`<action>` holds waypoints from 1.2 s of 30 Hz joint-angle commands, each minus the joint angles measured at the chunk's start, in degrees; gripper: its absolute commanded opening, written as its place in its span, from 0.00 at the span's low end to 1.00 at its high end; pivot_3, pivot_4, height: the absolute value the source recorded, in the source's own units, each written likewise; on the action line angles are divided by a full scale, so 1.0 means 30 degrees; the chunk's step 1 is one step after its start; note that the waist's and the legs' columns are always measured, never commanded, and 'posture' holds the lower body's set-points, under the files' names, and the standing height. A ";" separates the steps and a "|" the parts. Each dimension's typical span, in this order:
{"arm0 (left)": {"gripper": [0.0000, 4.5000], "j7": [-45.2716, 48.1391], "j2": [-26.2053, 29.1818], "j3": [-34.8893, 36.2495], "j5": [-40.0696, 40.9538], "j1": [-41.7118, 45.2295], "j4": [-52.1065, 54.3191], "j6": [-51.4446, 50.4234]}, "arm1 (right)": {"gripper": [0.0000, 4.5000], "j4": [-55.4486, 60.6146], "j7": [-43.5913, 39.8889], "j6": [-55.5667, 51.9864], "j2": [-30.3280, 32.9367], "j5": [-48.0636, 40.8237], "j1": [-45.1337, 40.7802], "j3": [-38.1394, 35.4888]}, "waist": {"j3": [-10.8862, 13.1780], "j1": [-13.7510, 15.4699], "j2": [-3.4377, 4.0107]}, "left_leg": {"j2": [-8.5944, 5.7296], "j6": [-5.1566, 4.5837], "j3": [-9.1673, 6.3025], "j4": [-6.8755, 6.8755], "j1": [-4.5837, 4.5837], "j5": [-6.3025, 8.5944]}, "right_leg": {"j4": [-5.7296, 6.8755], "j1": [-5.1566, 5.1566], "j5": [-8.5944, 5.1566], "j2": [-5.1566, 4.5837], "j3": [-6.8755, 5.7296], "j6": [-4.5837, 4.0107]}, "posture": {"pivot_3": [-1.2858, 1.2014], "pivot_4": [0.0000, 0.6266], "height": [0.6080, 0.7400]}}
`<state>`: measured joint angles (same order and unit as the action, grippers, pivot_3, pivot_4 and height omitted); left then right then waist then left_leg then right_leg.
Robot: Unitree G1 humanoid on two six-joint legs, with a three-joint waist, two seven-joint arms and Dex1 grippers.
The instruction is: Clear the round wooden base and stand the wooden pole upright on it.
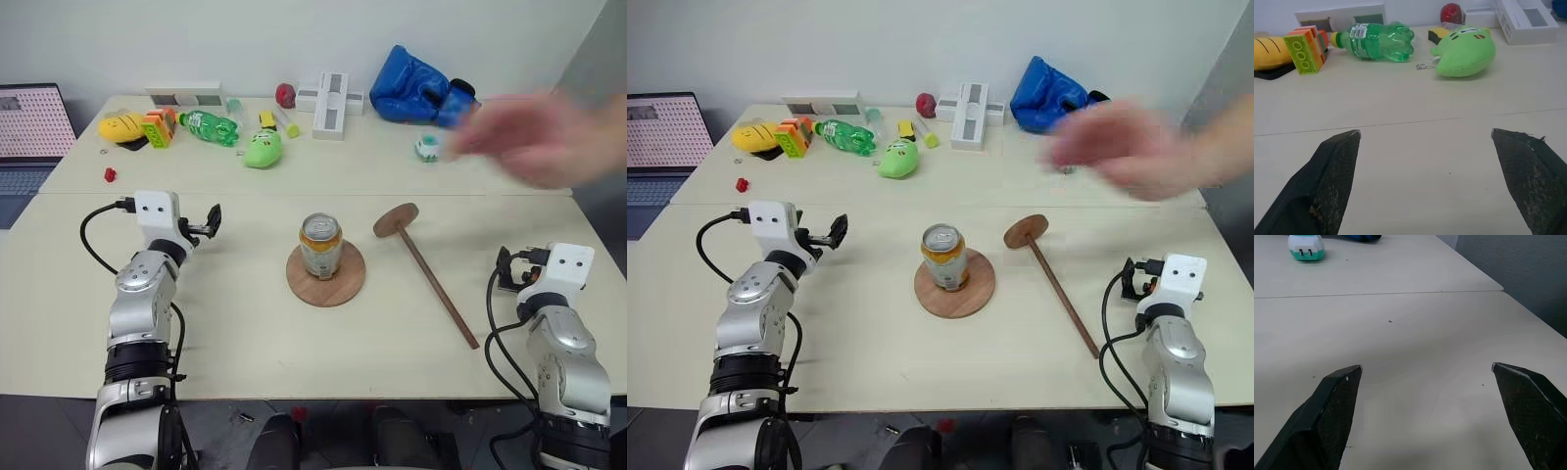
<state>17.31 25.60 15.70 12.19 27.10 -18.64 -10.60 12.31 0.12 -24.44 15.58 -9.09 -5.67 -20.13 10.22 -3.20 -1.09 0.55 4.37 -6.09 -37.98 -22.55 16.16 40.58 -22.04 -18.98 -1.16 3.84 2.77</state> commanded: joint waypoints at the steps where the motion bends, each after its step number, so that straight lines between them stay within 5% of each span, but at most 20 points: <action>1: 1.00 0.0243 0.0496 0.0199 0.0077 0.0419 0.0412 0.0234 | 0.99 0.0931 0.0158 -0.0048 0.0085 -0.0031 -0.0063 -0.0261 | 0.0000 0.0000 -0.0001 | 0.0000 0.0000 0.0000 0.0000 0.0000 0.0000 | 0.0000 0.0000 0.0000 0.0000 0.0000 0.0000 | 0.52 0.24 1.00; 8: 1.00 0.7515 0.2894 0.0310 0.5403 -0.1032 0.5316 -0.3858 | 0.99 0.2056 -0.2827 -0.0108 0.1741 -0.0729 0.0024 0.0893 | 0.0003 -0.0095 0.0003 | 0.0007 0.0008 0.0013 0.0008 -0.0012 -0.0005 | 0.0017 -0.0027 -0.0003 0.0007 0.0014 -0.0002 | 0.52 0.24 1.00; 16: 1.00 1.3763 0.6121 -0.2245 0.8275 -0.1921 1.0271 -0.7089 | 0.99 0.7062 -1.0482 -0.3482 0.4851 -0.7833 -0.0162 0.2787 | 0.0007 -0.0123 0.0016 | 0.0026 -0.0056 -0.0008 0.0002 0.0031 0.0030 | 0.0017 0.0024 -0.0007 0.0030 0.0006 -0.0006 | 0.52 0.24 1.00; 21: 1.00 1.5008 0.5454 -0.4322 0.7231 -0.0755 0.9500 -0.6165 | 0.99 0.8972 -1.2311 -0.4595 0.6653 -0.9592 -0.0435 0.3823 | 0.0007 0.0042 0.0013 | 0.0011 -0.0059 -0.0047 -0.0012 0.0034 0.0032 | -0.0044 0.0084 -0.0007 0.0028 -0.0035 -0.0006 | 0.52 0.24 1.00; 36: 1.00 1.6193 0.1730 -0.6859 0.4070 0.1835 0.3988 -0.1662 | 0.99 1.2114 -1.1284 -0.6018 0.7687 -1.1687 -0.0531 0.3901 | 0.0008 0.0104 0.0005 | 0.0006 -0.0061 -0.0075 -0.0015 0.0020 0.0033 | -0.0097 0.0106 -0.0006 0.0026 -0.0069 -0.0006 | 0.52 0.24 1.00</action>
<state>64.82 31.14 -4.54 25.00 31.43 -6.67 -17.44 45.73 -34.65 -42.47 37.93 -42.30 -7.36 -6.95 10.24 -2.89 -1.08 0.57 4.19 -6.31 -38.03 -22.49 16.26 40.28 -21.73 -19.00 -1.08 3.63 2.75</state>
